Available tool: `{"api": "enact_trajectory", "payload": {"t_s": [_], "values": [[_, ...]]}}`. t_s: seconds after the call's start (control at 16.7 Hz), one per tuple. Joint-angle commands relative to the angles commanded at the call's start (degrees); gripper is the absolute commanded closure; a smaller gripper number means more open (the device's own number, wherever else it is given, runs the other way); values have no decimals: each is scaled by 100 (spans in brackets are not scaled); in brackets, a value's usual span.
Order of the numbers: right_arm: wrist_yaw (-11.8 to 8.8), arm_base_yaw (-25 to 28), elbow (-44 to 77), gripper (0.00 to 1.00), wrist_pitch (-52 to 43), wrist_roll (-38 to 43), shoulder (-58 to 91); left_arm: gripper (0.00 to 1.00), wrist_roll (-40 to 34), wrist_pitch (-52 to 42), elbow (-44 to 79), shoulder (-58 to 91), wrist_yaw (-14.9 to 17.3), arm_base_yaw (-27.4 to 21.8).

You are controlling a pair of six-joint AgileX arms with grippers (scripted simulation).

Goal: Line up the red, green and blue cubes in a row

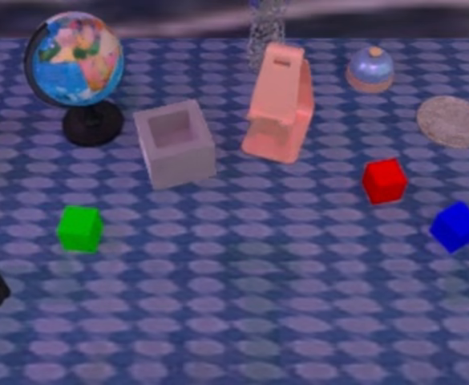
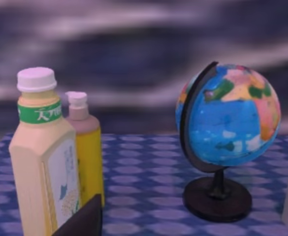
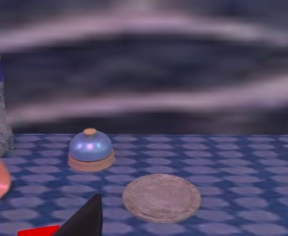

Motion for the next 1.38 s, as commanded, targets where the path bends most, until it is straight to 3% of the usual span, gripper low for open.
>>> {"api": "enact_trajectory", "payload": {"t_s": [0.3,0.54,1.38], "values": [[-21,78,348,0,-236,14,346,0,0,0,0,0,0,0],[-34,280,1629,0,-1030,62,1651,0,0,0,0,0,0,0],[17,1263,8744,0,-5579,288,10360,0,0,0,0,0,0,0]]}}
